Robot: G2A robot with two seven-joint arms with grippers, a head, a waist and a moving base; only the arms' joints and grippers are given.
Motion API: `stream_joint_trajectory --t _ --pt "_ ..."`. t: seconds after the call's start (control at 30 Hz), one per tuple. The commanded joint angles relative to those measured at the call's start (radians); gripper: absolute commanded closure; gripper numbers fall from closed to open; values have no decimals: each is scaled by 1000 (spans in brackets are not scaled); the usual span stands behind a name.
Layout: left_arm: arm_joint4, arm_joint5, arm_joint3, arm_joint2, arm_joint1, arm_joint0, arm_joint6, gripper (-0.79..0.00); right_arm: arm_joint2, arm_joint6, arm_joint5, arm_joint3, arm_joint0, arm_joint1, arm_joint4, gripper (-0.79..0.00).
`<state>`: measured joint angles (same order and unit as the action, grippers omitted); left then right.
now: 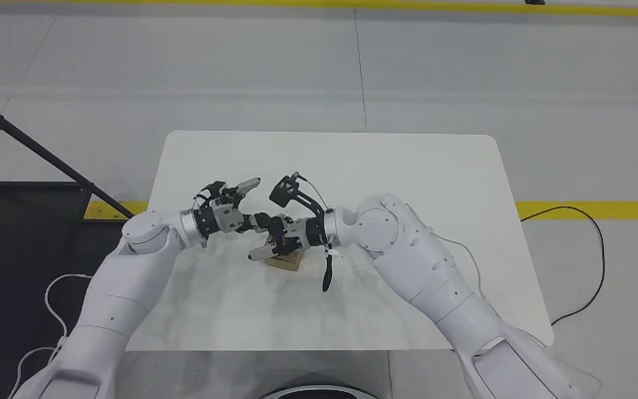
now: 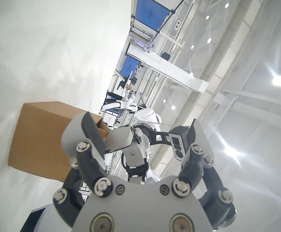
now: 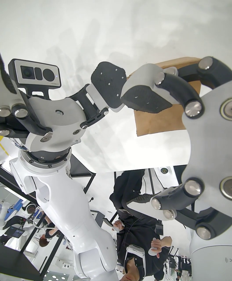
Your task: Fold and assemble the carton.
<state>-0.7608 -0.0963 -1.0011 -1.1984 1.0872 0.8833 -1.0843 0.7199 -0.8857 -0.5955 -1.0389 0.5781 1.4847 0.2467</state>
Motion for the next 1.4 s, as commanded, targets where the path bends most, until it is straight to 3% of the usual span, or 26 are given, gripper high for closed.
stream_joint_trajectory --t 0.0,0.77,1.37 --pt "6 8 0 6 3 -3 22 -785 0 2 -2 0 0 0 0 -785" --pt "14 25 24 3 8 -10 -29 -785 5 20 -2 9 0 2 -1 -785" --pt "98 52 35 -12 -6 -4 -109 -785 37 65 88 -12 21 -3 11 -785"
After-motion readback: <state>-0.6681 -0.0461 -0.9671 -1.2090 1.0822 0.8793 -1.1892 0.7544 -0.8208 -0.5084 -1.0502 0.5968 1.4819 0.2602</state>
